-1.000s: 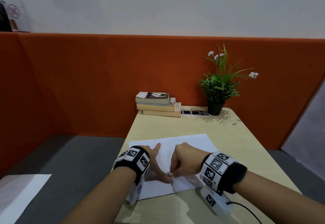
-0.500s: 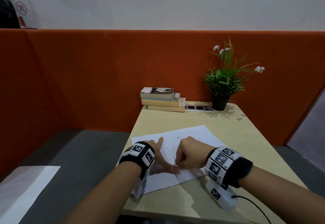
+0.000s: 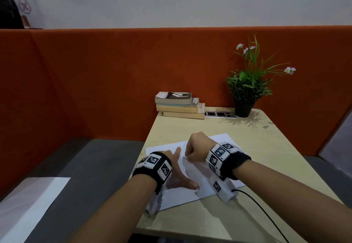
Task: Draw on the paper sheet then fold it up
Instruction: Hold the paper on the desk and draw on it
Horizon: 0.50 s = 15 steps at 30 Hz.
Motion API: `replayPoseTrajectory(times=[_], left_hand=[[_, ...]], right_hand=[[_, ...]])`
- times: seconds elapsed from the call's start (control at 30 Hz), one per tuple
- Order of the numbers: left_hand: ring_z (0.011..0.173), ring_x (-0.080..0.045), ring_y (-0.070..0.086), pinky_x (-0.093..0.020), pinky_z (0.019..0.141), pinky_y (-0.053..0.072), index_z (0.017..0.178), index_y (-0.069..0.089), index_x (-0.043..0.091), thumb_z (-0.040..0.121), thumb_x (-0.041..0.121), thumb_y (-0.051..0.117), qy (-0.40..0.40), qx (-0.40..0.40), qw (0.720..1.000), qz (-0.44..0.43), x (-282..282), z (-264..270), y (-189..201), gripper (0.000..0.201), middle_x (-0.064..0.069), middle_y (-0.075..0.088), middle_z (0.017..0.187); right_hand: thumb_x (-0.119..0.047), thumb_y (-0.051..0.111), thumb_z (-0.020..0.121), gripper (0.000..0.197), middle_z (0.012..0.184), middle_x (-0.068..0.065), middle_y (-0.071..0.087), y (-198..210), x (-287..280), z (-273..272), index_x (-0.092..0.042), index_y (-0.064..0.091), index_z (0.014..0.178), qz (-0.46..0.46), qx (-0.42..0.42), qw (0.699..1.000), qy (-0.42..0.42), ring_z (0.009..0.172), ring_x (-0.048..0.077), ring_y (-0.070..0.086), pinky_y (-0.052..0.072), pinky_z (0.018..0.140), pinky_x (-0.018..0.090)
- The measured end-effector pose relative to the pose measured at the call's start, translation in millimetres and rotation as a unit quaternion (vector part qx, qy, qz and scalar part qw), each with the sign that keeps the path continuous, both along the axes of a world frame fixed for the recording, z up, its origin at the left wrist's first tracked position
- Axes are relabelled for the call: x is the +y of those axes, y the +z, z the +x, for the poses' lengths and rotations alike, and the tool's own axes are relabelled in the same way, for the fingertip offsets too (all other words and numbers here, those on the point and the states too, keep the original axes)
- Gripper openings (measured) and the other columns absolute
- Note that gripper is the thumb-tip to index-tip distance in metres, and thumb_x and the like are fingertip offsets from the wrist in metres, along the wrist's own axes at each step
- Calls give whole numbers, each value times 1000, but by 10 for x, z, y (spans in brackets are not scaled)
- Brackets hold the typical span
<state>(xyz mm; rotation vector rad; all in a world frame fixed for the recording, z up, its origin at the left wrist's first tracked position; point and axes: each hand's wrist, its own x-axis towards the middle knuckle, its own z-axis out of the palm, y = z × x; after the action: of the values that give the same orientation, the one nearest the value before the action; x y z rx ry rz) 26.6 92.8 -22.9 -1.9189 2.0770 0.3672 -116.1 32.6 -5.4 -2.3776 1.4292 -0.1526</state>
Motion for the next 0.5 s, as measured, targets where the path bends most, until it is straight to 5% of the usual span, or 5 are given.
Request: replayPoseTrajectory(times=[0.17, 0.27, 0.33, 0.4, 0.5], left_hand=[[127, -34, 51, -42, 96, 48, 160, -11, 23, 52, 97, 55, 0, 16, 1000, -1, -54, 38, -60, 147, -15, 42, 146], [131, -33, 49, -43, 101, 46, 161, -8, 25, 52, 99, 54, -2, 3, 1000, -5, -30, 21, -39, 146, -11, 38, 153], [124, -31, 54, -41, 99, 49, 160, 11, 28, 52, 99, 55, -10, -2, 1000, -5, 1, -8, -3, 136, -12, 46, 145], [101, -26, 62, -40, 89, 55, 147, 33, 29, 49, 98, 58, -21, 3, 1000, -24, 26, -28, 25, 123, -7, 57, 120], [100, -25, 62, -39, 87, 55, 150, 29, 30, 47, 99, 56, -17, -7, 1000, -25, 11, -27, 26, 126, -6, 57, 119]], right_hand=[[-29, 82, 83, 12, 87, -6, 80, -4, 279, -179, -19, 84, 89, 52, 22, 994, 95, 82, 9, 73, 61, 77, 26], [-28, 83, 82, 13, 86, -4, 80, 31, 164, -79, -18, 84, 89, 33, 29, 995, 85, 81, 13, 74, 63, 79, 32], [-25, 82, 83, 11, 88, -1, 79, 56, 51, 50, -16, 84, 90, 5, 31, 997, 64, 83, 16, 74, 63, 79, 32], [-19, 79, 86, 11, 92, 4, 79, 54, -13, 148, -14, 84, 94, -10, 30, 998, 57, 87, 20, 73, 62, 80, 31], [-15, 76, 87, 9, 90, 7, 79, -10, -5, 135, -11, 84, 90, -12, 38, 998, 54, 85, 23, 74, 63, 80, 34]])
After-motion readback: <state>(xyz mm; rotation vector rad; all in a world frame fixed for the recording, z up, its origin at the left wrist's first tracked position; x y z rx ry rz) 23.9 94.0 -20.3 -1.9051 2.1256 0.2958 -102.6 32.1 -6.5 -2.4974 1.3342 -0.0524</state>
